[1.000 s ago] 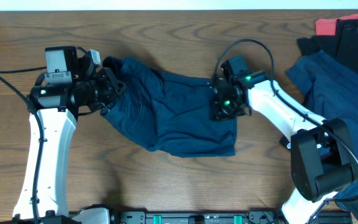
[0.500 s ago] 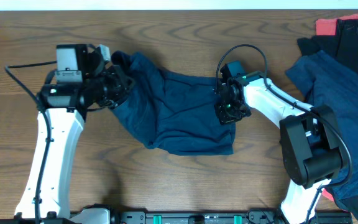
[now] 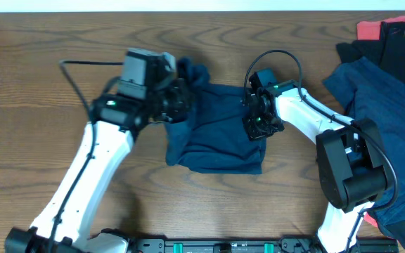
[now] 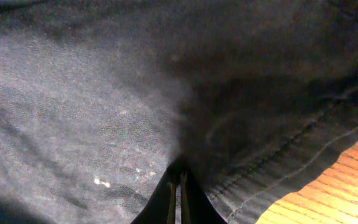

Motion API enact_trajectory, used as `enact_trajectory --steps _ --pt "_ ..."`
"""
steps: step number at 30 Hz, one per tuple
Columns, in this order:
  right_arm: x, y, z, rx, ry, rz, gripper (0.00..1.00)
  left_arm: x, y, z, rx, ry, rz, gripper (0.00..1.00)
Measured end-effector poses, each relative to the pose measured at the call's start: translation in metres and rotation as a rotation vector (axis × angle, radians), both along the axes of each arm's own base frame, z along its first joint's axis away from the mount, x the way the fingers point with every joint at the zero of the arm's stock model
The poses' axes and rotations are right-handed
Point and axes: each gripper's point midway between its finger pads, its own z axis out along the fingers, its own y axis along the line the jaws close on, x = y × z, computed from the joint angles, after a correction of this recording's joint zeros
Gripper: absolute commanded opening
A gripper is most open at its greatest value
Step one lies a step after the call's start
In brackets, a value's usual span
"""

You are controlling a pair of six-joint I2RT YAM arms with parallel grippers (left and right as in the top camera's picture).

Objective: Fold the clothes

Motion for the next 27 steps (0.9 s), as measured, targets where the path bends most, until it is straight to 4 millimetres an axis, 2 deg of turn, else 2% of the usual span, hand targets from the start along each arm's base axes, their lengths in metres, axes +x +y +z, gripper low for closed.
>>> enact_trajectory --steps 5,8,11,15,20,27 --pt "0.000 0.000 0.000 -0.001 0.001 0.000 0.04 -0.006 -0.046 -0.016 0.000 0.006 -0.088 0.06" --pt "0.000 0.000 0.000 -0.002 0.002 0.000 0.04 -0.013 -0.067 -0.029 0.021 0.023 -0.119 0.06" --pt "0.000 0.000 0.000 -0.003 0.004 0.000 0.03 -0.017 -0.080 -0.042 0.045 0.037 -0.141 0.06" --pt "0.000 0.000 0.000 -0.003 0.004 0.000 0.03 -0.019 -0.093 -0.051 0.050 0.044 -0.149 0.06" --pt "-0.001 0.000 0.000 -0.003 0.005 0.000 0.03 -0.019 -0.107 -0.048 0.032 0.013 -0.157 0.06" --pt "-0.002 -0.001 0.000 -0.006 0.010 0.000 0.04 -0.022 -0.111 -0.047 0.031 0.013 -0.163 0.07"
